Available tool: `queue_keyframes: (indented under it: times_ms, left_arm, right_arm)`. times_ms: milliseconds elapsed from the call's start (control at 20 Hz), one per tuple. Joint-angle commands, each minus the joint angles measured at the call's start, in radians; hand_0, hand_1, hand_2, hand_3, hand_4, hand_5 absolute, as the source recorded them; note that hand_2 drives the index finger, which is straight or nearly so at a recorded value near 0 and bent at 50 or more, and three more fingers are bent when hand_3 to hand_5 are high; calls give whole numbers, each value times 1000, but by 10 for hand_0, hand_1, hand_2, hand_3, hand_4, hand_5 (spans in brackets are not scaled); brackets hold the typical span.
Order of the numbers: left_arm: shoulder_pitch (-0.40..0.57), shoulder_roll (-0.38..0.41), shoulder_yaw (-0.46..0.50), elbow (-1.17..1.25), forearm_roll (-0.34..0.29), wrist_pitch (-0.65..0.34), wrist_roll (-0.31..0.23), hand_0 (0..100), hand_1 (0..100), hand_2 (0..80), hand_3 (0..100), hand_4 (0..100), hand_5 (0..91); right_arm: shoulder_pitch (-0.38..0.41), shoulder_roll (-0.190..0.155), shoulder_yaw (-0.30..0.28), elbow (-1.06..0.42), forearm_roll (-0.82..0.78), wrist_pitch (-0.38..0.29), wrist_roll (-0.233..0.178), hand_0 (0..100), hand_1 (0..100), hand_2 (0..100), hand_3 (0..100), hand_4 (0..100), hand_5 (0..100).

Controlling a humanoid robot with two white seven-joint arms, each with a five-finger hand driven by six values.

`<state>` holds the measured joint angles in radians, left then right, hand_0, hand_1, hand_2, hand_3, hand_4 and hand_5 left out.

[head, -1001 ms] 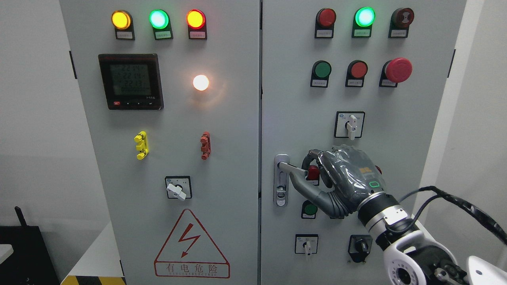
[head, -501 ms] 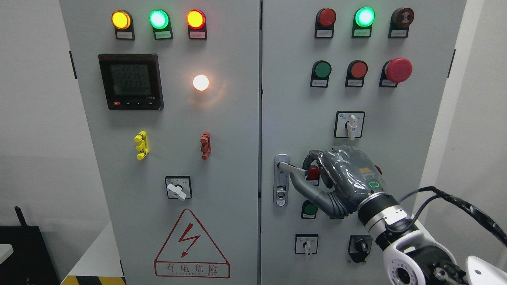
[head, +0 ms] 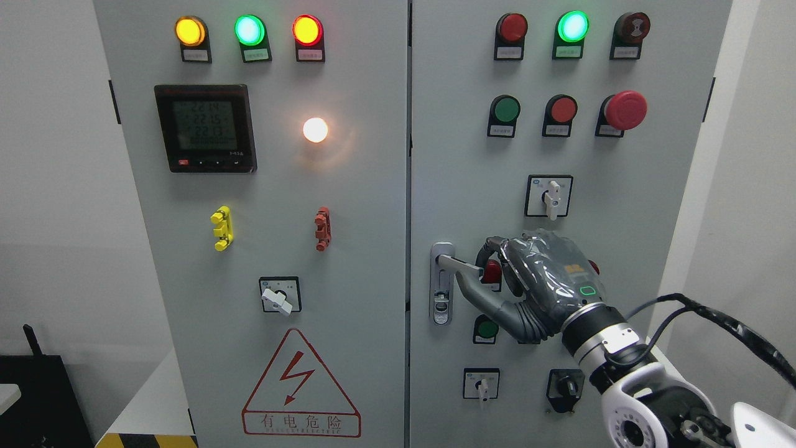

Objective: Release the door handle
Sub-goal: 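Hold the right hand still on the latch handle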

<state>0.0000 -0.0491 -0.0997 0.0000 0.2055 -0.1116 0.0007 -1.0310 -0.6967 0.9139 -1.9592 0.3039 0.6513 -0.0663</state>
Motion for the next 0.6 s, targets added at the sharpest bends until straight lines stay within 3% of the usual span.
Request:
queue_keyframes:
  times_ms: [0, 551]
  left_arm:
    - [32, 0, 0, -31, 0, 0, 1, 120, 389, 0, 0, 0, 0]
    - [32, 0, 0, -31, 0, 0, 1, 120, 389, 0, 0, 0, 0]
  right_arm:
    - [0, 0, -4, 2, -19, 1, -3, 397, 0, 487, 1000, 1000, 1000]
    - [0, 2, -7, 9, -19, -1, -6, 399, 0, 489, 1000, 1000, 1000]
